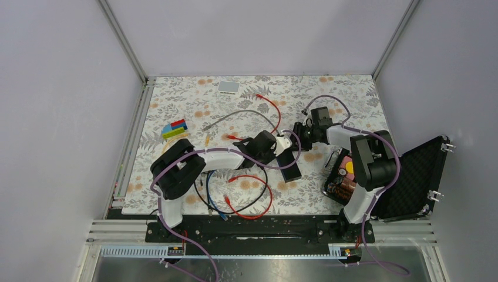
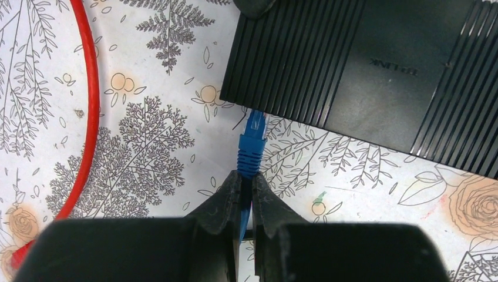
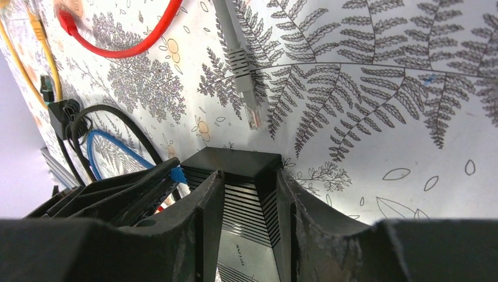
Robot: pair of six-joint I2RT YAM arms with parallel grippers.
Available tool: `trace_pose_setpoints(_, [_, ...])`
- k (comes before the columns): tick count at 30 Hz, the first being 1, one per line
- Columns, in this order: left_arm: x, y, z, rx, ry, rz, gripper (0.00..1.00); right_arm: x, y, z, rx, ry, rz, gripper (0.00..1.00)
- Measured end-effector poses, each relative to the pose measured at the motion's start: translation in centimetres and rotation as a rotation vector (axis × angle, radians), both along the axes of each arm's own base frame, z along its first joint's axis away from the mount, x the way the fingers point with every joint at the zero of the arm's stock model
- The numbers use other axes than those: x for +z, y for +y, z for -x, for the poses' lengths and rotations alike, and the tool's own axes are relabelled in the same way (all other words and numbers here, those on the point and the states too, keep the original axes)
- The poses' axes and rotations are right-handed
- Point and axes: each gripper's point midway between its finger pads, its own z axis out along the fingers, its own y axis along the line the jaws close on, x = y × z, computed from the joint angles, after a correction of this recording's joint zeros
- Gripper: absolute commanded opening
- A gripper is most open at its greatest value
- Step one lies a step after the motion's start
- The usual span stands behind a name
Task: Insert the plug into the switch port
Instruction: Insert the connector into the switch port.
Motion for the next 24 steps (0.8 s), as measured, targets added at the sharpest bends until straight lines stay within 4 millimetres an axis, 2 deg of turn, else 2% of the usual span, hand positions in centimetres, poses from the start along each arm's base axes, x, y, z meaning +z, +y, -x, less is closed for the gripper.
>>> trace_pose_setpoints(7, [0.0, -0.1, 0.0, 0.053, 0.025, 0.023, 0.00, -0.1, 0.0, 0.0, -0.092, -0.033, -0.048, 0.42])
trace_pose_setpoints(14, [0.1, -0.2, 0.0, 0.032, 0.006, 0.014, 0.00, 0.0, 0.0, -0.4, -0.123, -0.071, -0.073, 0.41])
trace_pose_setpoints(18, [0.1, -0.7, 0.4, -0.007, -0.008, 0.010, 0.00, 0.0, 0.0, -0.6, -0.124, -0.084, -0.072, 0.38])
trace_pose_setpoints(24, [0.1, -1.6, 1.2, -0.002, 0.025, 0.024, 0.00, -0.2, -0.1, -1.0, -0.176, -0.110, -0.089, 0.37])
